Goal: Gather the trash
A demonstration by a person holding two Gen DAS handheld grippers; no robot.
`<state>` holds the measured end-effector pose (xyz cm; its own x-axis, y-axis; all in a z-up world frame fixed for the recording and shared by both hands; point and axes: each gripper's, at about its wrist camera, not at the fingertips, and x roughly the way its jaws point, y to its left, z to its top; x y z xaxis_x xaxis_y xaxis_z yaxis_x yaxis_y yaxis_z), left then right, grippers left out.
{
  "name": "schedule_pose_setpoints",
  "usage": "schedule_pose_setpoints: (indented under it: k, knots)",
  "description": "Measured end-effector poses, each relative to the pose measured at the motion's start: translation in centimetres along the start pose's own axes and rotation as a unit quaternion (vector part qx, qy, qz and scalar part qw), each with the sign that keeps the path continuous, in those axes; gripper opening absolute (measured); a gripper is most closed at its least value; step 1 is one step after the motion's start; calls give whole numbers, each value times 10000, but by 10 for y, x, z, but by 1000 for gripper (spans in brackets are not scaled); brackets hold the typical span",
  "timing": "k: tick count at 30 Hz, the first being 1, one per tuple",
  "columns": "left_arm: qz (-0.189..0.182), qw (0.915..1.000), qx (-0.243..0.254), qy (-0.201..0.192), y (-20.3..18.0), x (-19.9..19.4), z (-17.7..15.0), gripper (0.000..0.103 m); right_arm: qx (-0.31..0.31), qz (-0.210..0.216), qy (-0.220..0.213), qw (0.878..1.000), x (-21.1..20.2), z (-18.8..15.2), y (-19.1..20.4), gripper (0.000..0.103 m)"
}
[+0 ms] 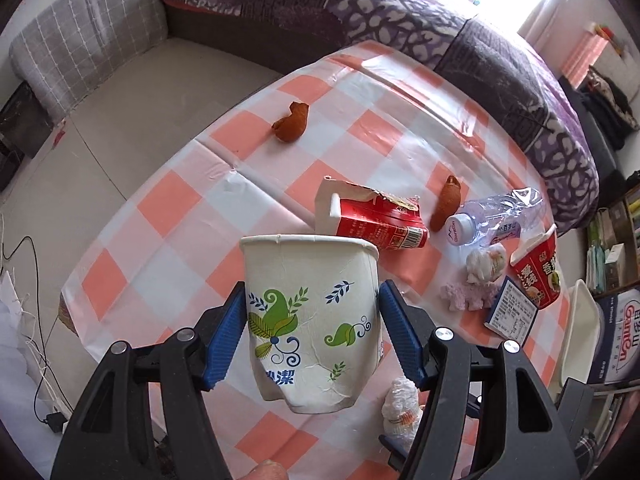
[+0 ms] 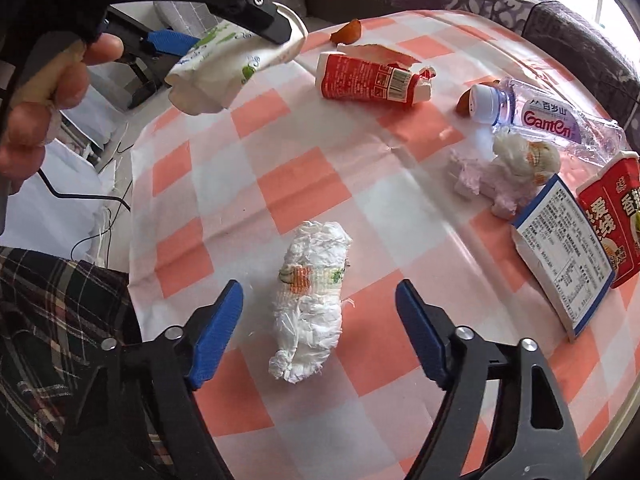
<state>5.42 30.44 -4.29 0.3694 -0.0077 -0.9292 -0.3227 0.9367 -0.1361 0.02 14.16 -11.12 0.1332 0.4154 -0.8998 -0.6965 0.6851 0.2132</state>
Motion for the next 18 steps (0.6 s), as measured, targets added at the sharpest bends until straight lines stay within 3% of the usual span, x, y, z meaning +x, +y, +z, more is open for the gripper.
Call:
schedule_pose_setpoints:
  k: [3, 6, 11, 18]
  knots:
    - [51, 10000, -20, -39, 6, -2, -2, 65, 97, -46, 64, 9999, 9, 5, -1, 36]
    - [83, 9998, -76, -169, 9, -4, -1, 65, 145, -198, -140, 9996, 4, 10, -2, 35]
    - [196, 9968, -155, -757, 8, -17, 6, 65, 416, -482, -917, 9938, -28, 24, -19, 35]
    - [370, 9851, -435, -1624, -2, -41, 10, 66, 872, -1122, -2019, 9690, -82, 36, -52, 35]
